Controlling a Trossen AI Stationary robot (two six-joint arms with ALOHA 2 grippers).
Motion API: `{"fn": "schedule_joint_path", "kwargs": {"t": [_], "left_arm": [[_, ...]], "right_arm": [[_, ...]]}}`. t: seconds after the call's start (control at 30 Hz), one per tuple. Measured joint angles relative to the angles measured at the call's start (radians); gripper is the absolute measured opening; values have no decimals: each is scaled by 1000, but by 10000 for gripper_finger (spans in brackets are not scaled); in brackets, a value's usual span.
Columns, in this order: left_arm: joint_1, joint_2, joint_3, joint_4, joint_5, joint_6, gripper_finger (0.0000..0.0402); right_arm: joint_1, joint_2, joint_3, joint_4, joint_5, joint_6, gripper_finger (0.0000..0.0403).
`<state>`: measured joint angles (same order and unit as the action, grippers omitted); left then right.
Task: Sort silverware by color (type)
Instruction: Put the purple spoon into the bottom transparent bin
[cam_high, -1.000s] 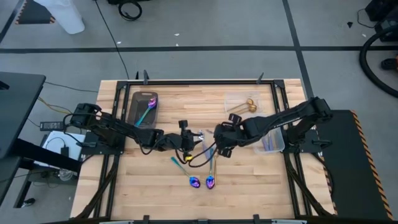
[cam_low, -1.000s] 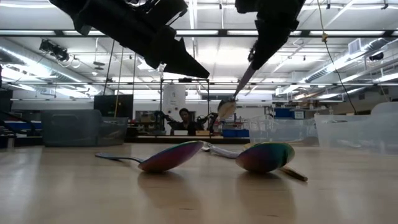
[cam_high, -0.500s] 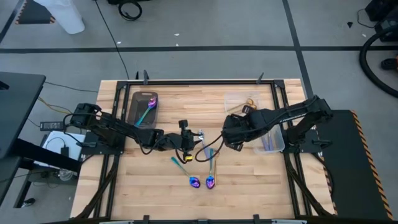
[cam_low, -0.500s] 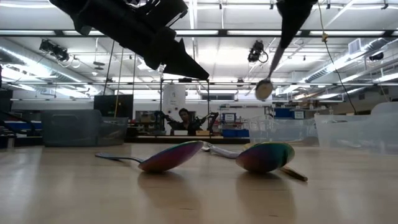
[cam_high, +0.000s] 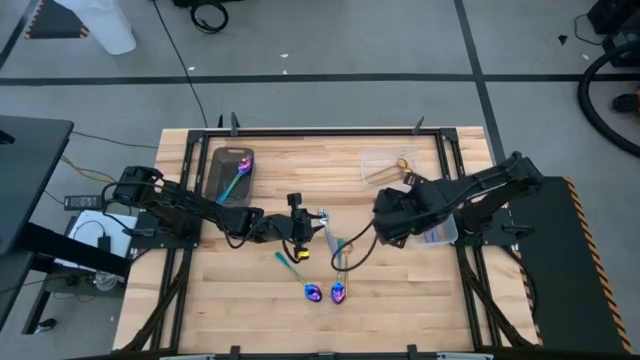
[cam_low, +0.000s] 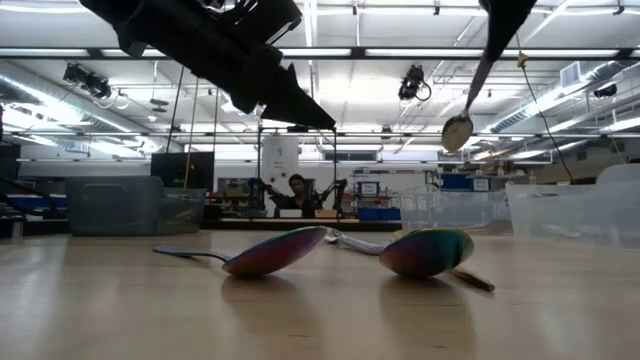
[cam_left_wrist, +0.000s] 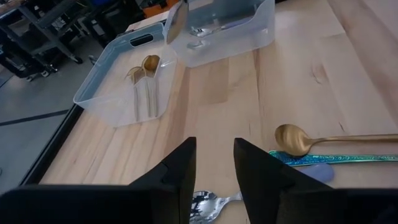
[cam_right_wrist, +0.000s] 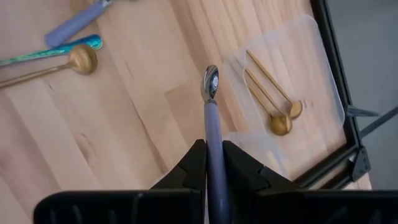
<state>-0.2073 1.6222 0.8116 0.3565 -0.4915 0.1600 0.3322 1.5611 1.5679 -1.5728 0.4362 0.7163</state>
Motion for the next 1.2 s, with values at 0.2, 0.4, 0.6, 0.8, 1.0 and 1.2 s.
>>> {"fn": "schedule_joint_path", "kwargs": {"t": [0.2,0.4,0.6,0.8,1.0,1.2], "left_arm": [[0,0,0,-3,0,-15,117],[0,0,0,-3,0,-19,117],[1,0,0,-2,0,-19,117],[0,0,0,-2,0,-20,117],[2,0,0,-2,0,-20,117],[2,0,0,-3,0,-20,117]], "right_arm": [[39,-75,-80,2,13,91,43],[59,-149,-177,1,14,188,43],[65,-199,-276,2,-17,280,43],[65,-215,-362,2,-60,354,43],[65,-215,-405,2,-67,387,43],[69,-216,-425,2,-53,377,43]]}}
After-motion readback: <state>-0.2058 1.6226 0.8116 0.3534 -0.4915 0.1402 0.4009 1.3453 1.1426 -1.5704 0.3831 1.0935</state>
